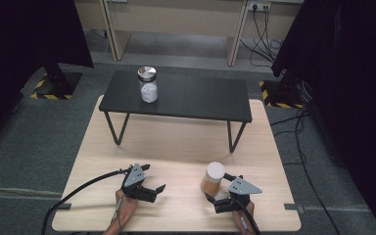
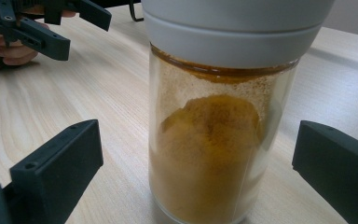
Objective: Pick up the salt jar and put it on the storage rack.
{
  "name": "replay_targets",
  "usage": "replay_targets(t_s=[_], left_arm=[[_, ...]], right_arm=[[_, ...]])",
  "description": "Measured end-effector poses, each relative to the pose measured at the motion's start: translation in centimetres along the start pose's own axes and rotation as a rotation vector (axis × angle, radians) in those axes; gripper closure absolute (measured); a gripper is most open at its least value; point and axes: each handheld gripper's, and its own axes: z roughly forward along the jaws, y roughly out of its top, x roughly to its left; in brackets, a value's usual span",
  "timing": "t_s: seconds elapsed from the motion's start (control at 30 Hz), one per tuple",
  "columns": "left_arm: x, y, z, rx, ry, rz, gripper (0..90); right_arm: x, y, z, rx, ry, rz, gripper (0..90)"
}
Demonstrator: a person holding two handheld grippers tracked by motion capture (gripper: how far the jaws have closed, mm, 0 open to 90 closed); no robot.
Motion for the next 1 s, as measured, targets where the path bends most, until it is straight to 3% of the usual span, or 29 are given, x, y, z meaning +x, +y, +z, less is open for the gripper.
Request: replay_targets(t_s=[0.2,1.0], left_arm=[[0.30,-0.53,-0.22,-0.030,-0.004,-0.021,1.1],[0.29,-0.43,-0.18,-0.024,0.000,-0.029,1.1]], right_arm=[[-0.01,0.07,0.02,0.004,0.000,0.001,1.5],[0.05,-0.08,-0.04,-0.004,-0.004,0.004,1.5]])
